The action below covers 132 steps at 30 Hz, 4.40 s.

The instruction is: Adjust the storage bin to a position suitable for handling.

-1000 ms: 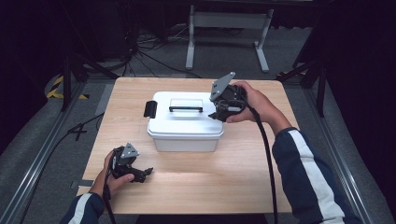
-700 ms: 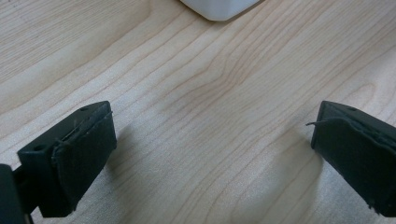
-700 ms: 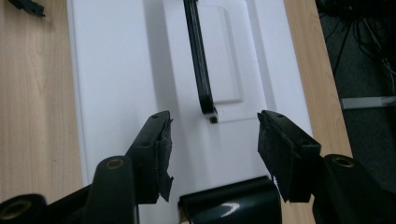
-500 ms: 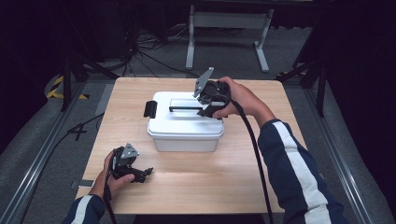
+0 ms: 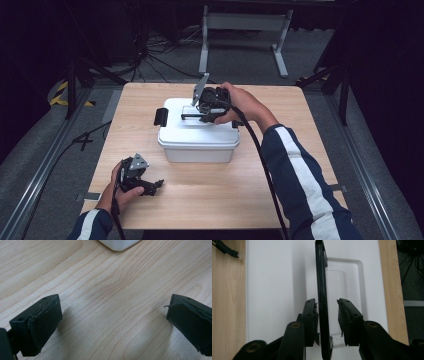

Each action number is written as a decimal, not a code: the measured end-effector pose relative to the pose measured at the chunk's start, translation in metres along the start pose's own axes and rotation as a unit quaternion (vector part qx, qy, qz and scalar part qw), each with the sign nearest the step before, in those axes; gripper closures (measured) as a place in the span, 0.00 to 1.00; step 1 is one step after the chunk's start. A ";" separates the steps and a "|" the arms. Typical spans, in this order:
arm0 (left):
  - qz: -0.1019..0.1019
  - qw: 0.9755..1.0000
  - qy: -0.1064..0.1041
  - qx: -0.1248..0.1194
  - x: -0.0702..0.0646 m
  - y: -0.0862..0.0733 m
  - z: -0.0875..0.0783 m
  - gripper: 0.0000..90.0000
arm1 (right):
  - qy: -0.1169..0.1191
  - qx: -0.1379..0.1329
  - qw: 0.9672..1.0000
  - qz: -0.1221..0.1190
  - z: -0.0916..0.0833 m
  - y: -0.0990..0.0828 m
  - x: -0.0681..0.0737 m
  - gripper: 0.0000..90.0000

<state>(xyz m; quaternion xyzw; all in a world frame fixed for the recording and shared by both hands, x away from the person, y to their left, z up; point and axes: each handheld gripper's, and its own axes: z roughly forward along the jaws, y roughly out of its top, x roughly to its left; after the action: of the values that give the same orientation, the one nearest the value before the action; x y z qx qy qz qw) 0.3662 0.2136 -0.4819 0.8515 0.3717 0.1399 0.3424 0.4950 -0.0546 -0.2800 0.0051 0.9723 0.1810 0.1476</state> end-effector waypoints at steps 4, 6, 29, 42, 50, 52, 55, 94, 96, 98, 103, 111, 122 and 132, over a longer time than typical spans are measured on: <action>0.000 1.000 -0.001 0.000 0.000 0.000 0.000 0.00 | -0.008 0.006 1.000 -0.018 -0.001 0.002 0.001 0.92; -0.002 1.000 -0.002 0.001 0.000 0.000 0.000 0.00 | -0.017 0.011 0.999 -0.030 -0.002 0.001 0.002 0.93; -0.002 1.000 -0.002 0.001 0.000 0.000 0.000 0.00 | -0.040 -0.037 0.998 -0.027 -0.028 -0.004 -0.003 0.94; -0.002 1.000 -0.002 0.001 0.000 0.000 0.000 0.00 | -0.050 -0.050 0.997 -0.033 -0.059 -0.025 0.002 0.94; -0.001 1.000 -0.004 0.001 0.000 0.000 0.000 0.00 | -0.057 -0.062 0.996 -0.025 -0.074 -0.044 0.002 0.93; -0.001 1.000 -0.003 0.001 0.000 0.000 0.000 0.00 | -0.063 -0.063 0.996 -0.024 -0.081 -0.051 0.003 0.93; 0.003 1.000 -0.003 0.001 0.001 0.000 0.000 0.00 | -0.069 -0.059 0.996 -0.022 -0.091 -0.061 0.004 0.93; 0.005 1.000 -0.003 -0.002 0.001 0.000 0.001 0.00 | -0.116 -0.054 0.990 0.057 -0.144 -0.199 0.025 0.93; 0.005 1.000 -0.003 -0.002 0.001 0.000 0.001 0.00 | -0.114 -0.054 0.990 0.060 -0.144 -0.204 0.027 0.93; 0.004 1.000 -0.004 -0.001 0.001 0.000 0.001 0.00 | -0.114 -0.053 0.990 0.060 -0.143 -0.208 0.028 0.93; 0.005 1.000 -0.003 -0.001 0.001 0.000 0.001 0.00 | -0.119 -0.053 0.989 0.073 -0.140 -0.224 0.030 0.93; 0.012 1.000 -0.002 -0.001 0.002 0.000 0.001 0.00 | -0.112 -0.051 0.989 0.086 -0.131 -0.241 0.031 0.93; 0.011 1.000 -0.002 -0.002 0.002 0.000 0.001 0.00 | -0.095 -0.035 0.989 0.112 -0.093 -0.257 0.023 0.93; 0.004 1.000 -0.004 -0.001 0.001 0.000 0.001 0.00 | -0.081 -0.032 0.989 0.123 -0.065 -0.261 0.019 0.93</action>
<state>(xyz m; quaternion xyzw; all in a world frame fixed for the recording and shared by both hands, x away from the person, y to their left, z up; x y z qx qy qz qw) 0.3671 0.2137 -0.4826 0.8531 0.3671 0.1379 0.3443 0.4697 -0.3199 -0.3193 0.1350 0.9427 0.2278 0.2028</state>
